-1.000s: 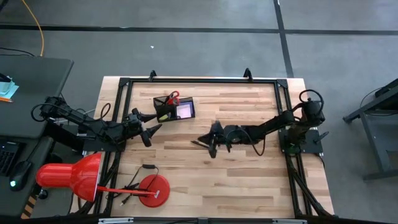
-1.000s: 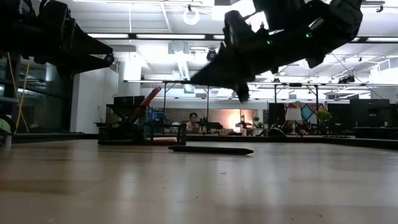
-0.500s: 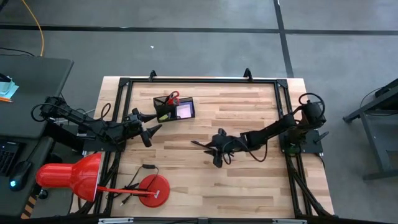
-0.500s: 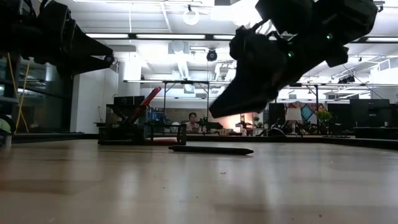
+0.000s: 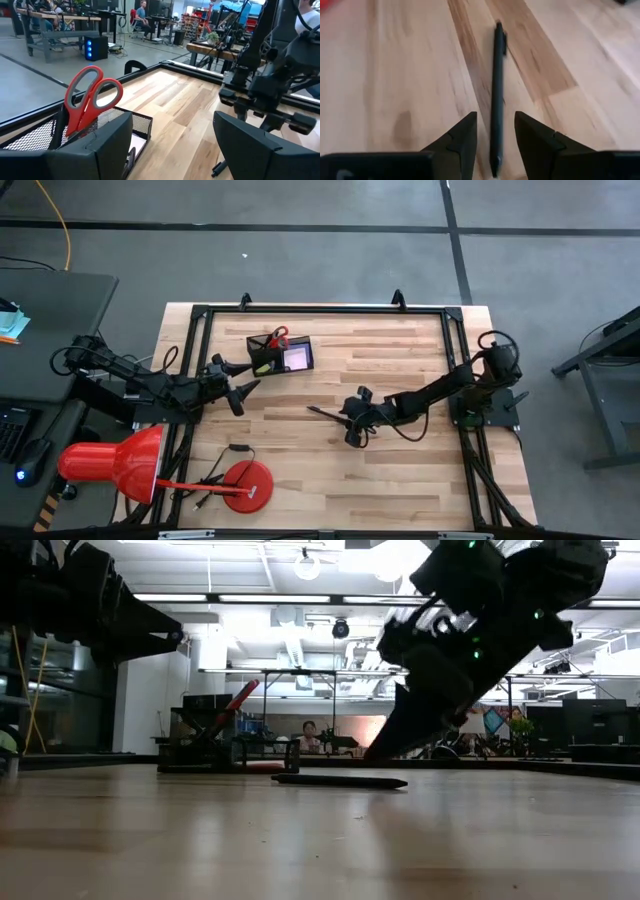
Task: Pick and place office supplies into organizer
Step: Put the black pen into the desk organizer, then return to Home Position
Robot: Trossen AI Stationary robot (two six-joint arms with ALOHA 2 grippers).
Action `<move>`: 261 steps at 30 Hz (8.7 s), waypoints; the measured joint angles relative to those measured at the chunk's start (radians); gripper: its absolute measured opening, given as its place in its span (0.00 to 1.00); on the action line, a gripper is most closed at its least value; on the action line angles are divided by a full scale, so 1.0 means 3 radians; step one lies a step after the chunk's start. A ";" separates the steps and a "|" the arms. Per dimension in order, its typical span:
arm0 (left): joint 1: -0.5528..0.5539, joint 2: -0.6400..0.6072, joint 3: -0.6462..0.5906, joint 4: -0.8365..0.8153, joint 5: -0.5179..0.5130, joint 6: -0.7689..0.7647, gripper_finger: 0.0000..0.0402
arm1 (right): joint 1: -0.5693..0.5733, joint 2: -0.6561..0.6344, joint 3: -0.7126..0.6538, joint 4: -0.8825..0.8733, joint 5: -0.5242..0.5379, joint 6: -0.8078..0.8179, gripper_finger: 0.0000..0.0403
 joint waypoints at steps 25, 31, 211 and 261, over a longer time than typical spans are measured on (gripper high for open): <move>-0.0001 -0.0001 0.0001 -0.0061 0.0355 -0.0087 0.66 | 0.0013 0.0425 0.0004 0.0404 0.0266 0.0117 0.05; -0.0001 0.0001 0.0001 -0.0060 0.0355 -0.0193 0.66 | 0.0011 0.0445 -0.0010 0.0771 0.0253 0.0004 0.10; 0.1935 0.1271 0.2013 -0.2876 0.0526 -0.0643 0.05 | 0.0089 0.0556 0.1006 -0.0665 0.0624 0.0093 0.35; -0.0775 0.1221 0.0212 0.1016 0.0820 0.0267 0.84 | 0.0265 0.0559 0.0167 0.1560 -0.0121 -0.0275 0.35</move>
